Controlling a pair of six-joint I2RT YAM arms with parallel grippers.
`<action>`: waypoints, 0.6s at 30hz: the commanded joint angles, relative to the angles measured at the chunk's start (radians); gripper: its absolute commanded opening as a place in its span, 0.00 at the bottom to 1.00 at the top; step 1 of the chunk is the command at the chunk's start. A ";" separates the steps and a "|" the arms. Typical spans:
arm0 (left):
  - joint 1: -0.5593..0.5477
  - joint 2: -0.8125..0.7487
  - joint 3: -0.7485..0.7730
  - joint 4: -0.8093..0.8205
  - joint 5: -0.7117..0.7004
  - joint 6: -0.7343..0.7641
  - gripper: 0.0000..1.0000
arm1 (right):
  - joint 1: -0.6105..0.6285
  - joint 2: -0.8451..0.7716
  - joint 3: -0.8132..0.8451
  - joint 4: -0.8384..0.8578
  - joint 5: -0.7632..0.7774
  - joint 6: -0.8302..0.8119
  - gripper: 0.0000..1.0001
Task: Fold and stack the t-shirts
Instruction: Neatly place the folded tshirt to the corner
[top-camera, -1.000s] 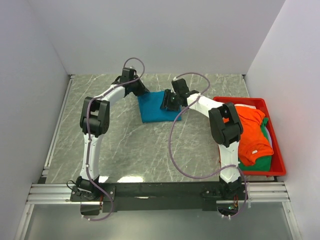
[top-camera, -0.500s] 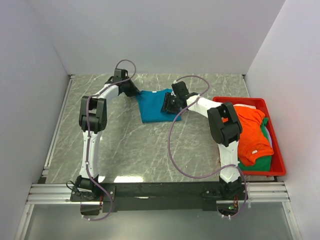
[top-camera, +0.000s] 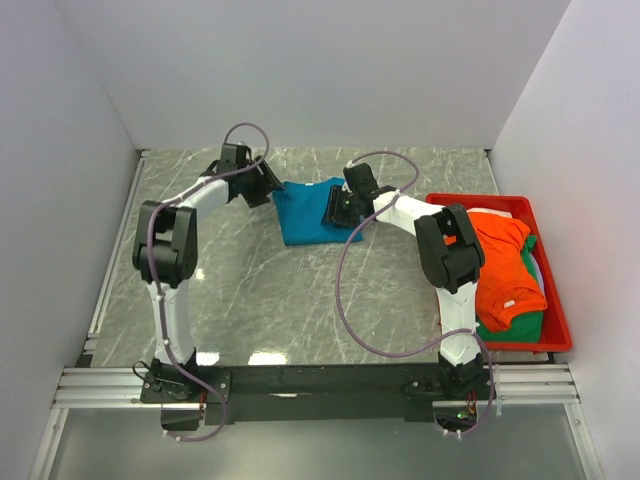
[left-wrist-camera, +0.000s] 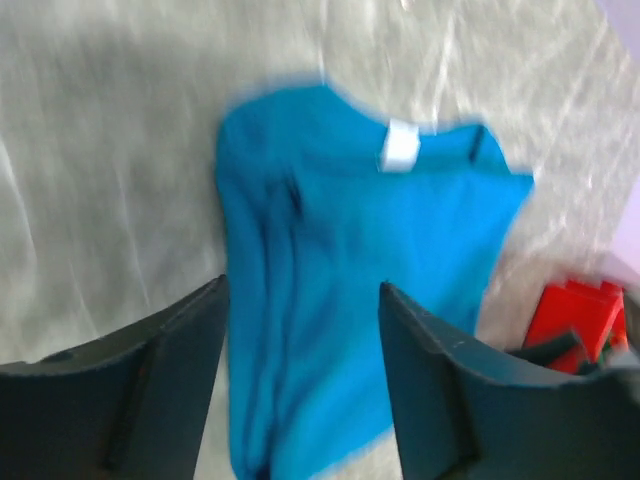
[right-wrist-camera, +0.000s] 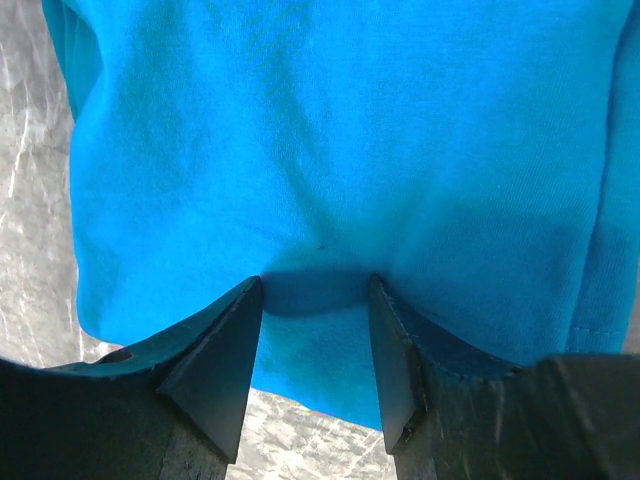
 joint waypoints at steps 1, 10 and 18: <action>-0.050 -0.148 -0.161 0.094 -0.028 -0.026 0.69 | -0.006 -0.010 -0.029 -0.035 0.039 -0.017 0.54; -0.112 -0.183 -0.278 0.080 -0.033 0.045 0.79 | -0.009 -0.063 0.000 -0.040 0.004 0.003 0.55; -0.156 -0.073 -0.166 -0.074 -0.115 0.108 0.72 | -0.025 -0.155 -0.018 -0.015 0.010 0.038 0.56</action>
